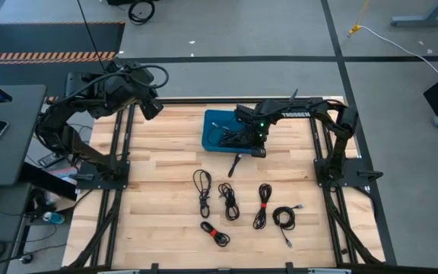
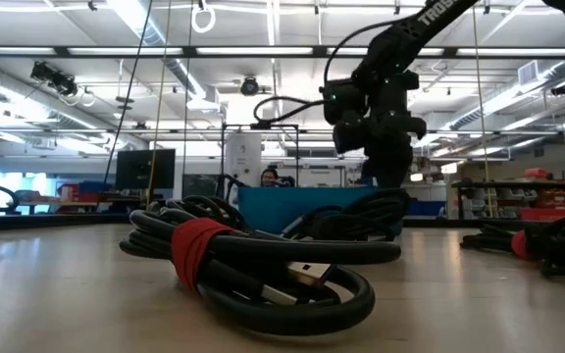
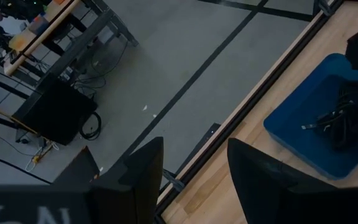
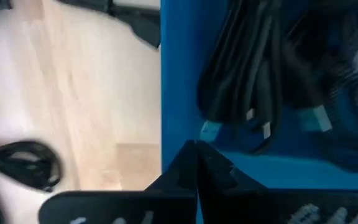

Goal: Pick and place USB-C Cables
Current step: Adjust the blue bin, then put the black charger cable into the blue bin

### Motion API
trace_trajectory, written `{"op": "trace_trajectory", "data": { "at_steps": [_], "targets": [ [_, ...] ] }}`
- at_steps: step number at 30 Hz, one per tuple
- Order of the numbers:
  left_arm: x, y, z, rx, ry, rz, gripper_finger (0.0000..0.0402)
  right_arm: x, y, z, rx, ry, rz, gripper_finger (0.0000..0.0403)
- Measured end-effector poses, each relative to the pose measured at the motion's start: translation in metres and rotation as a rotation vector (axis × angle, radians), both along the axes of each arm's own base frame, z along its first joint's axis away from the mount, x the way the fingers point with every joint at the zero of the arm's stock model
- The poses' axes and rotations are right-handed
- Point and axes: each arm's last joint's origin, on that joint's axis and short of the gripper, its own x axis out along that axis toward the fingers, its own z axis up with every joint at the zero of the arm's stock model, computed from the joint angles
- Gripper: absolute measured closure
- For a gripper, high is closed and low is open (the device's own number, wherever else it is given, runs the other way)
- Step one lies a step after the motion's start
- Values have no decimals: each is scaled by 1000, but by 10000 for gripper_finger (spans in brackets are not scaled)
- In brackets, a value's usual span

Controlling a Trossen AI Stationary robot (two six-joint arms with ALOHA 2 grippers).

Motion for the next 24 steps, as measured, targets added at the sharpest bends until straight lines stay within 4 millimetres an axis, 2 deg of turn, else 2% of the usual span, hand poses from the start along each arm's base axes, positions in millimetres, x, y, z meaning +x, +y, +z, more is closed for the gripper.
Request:
{"op": "trace_trajectory", "data": {
  "at_steps": [2,5,8,11,15,18,21,24],
  "targets": [
    [0,0,0,0,0,0,216,-1,3,9,-72,-14,16,403],
    [0,0,0,0,0,0,216,-2,5,34,-171,-69,0,403],
    [0,0,0,-20,-30,12,216,-8,6,72,-261,-166,-57,403],
    [4,-2,-2,-122,-108,9,216,-19,11,119,-354,-293,-134,403],
    [13,-2,-7,-210,-182,48,216,-47,26,184,-478,-497,-219,403],
    [25,-1,-13,-236,-192,79,216,-75,39,224,-551,-638,-251,403],
    [40,2,-21,-250,-162,86,216,-104,53,252,-594,-762,-276,403],
    [56,4,-32,-316,-134,74,216,-132,64,270,-618,-859,-286,402]
  ]
}}
